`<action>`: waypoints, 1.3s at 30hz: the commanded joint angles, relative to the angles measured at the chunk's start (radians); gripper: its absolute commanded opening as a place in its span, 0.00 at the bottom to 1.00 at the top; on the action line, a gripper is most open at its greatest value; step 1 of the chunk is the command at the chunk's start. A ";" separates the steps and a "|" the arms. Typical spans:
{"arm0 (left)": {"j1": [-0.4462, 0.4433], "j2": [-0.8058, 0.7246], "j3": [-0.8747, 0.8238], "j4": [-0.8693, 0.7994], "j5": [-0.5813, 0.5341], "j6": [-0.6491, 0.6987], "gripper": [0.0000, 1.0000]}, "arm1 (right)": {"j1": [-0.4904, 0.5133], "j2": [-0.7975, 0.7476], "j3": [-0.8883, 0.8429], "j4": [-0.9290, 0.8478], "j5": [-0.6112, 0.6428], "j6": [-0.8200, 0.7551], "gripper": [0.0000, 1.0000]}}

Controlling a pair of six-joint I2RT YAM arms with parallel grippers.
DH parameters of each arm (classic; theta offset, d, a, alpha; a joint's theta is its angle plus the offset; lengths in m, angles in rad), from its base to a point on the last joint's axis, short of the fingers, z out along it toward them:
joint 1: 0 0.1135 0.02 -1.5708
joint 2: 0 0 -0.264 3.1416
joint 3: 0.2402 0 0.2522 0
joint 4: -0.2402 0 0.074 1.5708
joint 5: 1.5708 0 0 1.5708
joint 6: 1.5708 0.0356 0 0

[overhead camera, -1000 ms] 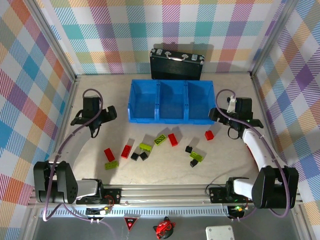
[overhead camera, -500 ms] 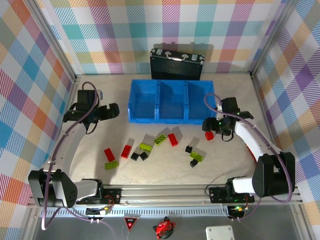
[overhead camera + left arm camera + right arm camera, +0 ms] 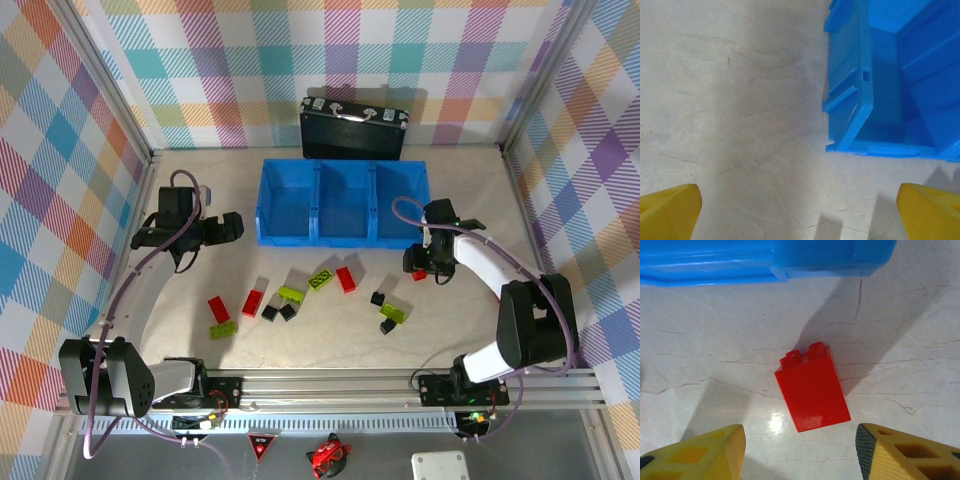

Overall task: Sort the legos into containers by color
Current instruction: Pick up the lego from the middle-right of the table.

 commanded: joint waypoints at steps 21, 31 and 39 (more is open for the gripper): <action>0.030 -0.006 0.013 -0.007 0.009 0.048 1.00 | 0.032 0.096 0.010 0.022 0.077 -0.003 0.47; 0.031 -0.006 0.014 -0.008 0.010 0.049 1.00 | 0.039 0.104 0.017 0.015 0.071 -0.007 0.40; 0.032 -0.006 0.015 -0.009 0.010 0.048 1.00 | 0.048 0.102 0.024 0.008 0.071 -0.009 0.37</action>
